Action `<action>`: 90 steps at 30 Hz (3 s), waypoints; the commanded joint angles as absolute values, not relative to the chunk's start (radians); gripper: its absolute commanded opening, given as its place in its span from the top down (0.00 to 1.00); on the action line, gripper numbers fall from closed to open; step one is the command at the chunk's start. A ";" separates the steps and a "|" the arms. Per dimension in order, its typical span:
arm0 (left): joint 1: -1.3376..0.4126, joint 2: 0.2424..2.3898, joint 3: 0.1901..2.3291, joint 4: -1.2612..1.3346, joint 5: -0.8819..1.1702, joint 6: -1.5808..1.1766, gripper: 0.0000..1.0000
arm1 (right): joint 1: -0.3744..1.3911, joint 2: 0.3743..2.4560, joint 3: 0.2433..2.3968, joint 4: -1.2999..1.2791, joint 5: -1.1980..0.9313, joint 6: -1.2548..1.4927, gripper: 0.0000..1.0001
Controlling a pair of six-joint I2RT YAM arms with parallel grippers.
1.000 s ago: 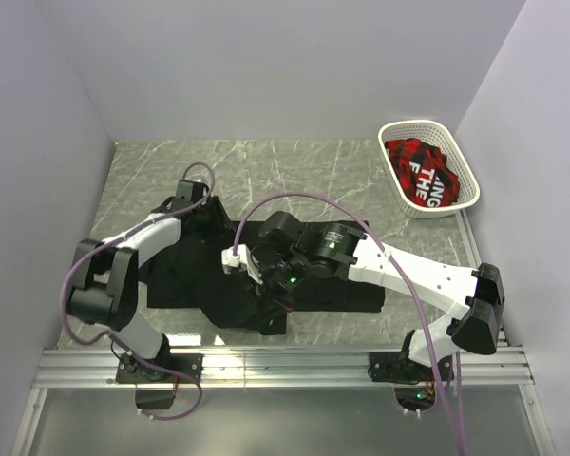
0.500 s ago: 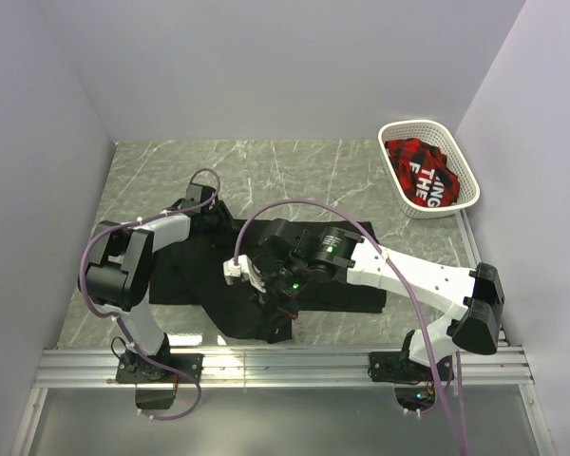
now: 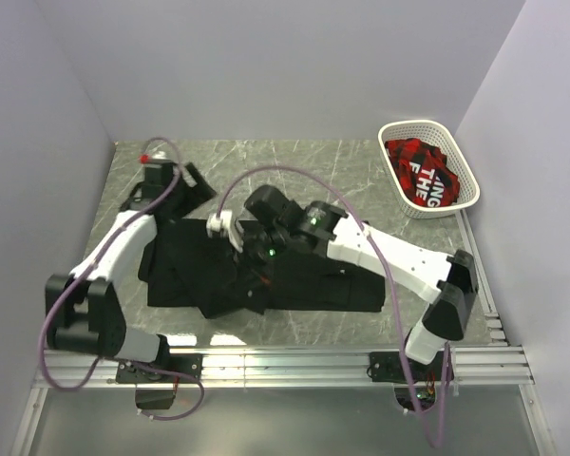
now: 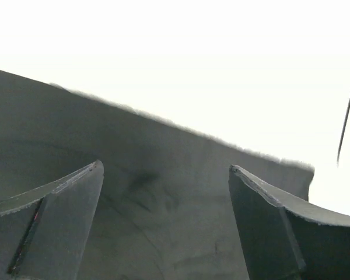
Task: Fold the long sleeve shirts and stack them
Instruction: Fold the shirt
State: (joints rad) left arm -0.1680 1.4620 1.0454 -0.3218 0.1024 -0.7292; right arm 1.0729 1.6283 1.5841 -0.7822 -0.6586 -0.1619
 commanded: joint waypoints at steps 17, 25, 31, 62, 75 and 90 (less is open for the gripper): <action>-0.034 1.289 0.937 -0.361 -0.109 -0.535 0.05 | 0.562 1.730 1.436 -0.397 -0.520 0.460 1.00; -0.034 1.331 0.950 -0.379 -0.084 -0.531 0.05 | 0.492 1.643 1.237 -0.356 -0.459 0.541 1.00; -0.034 1.373 0.962 -0.402 -0.081 -0.529 0.05 | 0.431 1.617 1.189 -0.367 -0.443 0.574 1.00; -0.037 1.181 0.732 -0.417 0.113 -0.698 0.10 | 0.433 1.592 1.419 -0.632 -0.397 0.571 0.92; -0.041 1.230 0.759 -0.437 0.095 -0.660 0.10 | 0.423 1.568 1.368 -0.664 -0.371 0.584 0.90; -0.041 1.272 0.847 -0.472 0.103 -0.572 0.09 | 0.356 1.666 1.282 -0.618 -0.275 0.537 0.85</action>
